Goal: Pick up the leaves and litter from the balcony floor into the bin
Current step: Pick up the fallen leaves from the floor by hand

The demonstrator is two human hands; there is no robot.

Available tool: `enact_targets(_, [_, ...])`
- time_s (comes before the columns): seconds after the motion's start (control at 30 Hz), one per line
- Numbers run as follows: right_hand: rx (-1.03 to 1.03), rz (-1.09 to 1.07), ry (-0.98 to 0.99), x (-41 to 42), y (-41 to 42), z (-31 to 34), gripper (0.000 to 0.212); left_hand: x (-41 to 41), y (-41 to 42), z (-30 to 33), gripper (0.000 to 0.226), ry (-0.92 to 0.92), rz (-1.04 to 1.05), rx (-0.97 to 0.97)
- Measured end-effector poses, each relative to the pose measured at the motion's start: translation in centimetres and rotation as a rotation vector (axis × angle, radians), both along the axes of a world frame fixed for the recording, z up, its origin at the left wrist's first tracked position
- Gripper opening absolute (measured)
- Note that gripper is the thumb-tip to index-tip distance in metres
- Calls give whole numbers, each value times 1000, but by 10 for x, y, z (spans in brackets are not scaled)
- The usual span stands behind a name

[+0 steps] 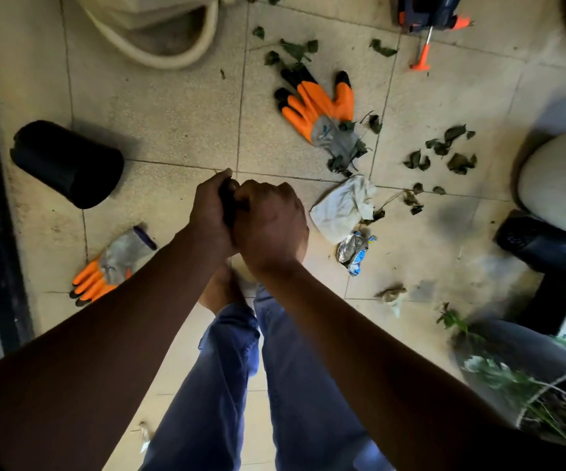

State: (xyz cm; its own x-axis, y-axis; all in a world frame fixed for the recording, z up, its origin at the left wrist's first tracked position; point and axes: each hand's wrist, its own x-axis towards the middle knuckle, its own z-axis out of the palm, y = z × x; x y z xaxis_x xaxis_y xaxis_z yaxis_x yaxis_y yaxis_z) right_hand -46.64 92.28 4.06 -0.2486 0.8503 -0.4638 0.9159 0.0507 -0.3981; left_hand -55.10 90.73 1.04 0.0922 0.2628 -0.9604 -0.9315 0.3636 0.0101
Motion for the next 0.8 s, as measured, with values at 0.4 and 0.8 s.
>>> enact_targets(0.4, [-116,-176,345,82,32,-36,32,21,13,-45,37,-104,-128,-157])
enact_targets(0.8, [-348,-573,-189,212,80,-140,28,48,8,-70,40,-51,-386,-198])
